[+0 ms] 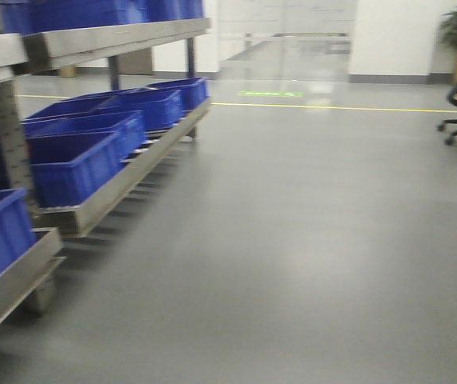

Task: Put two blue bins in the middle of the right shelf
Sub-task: 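Drive the base to another shelf while holding the cyan bin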

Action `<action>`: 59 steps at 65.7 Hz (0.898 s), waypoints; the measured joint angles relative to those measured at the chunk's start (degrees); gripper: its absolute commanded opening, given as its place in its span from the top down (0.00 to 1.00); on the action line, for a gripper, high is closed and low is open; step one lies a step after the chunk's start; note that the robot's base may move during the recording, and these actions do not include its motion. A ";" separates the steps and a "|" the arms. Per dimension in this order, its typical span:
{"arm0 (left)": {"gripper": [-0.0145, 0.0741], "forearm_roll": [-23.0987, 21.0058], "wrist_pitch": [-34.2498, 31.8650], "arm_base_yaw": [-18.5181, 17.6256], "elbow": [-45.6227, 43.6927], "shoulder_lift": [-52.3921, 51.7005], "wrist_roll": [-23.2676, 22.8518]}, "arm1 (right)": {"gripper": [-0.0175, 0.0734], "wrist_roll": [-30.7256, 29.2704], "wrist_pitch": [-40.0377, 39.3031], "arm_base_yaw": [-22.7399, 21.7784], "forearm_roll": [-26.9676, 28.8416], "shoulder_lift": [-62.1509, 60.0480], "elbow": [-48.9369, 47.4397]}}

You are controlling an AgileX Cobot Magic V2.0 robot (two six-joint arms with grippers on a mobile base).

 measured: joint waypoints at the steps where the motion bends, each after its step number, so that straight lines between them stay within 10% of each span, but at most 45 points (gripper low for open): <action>1: 0.96 0.00 0.00 0.00 0.00 0.00 0.00 | 0.97 0.00 0.00 0.00 0.00 0.00 0.00; 59: 0.96 0.00 0.00 0.00 0.00 0.00 0.00 | 0.97 -0.10 0.00 0.00 0.00 0.00 0.00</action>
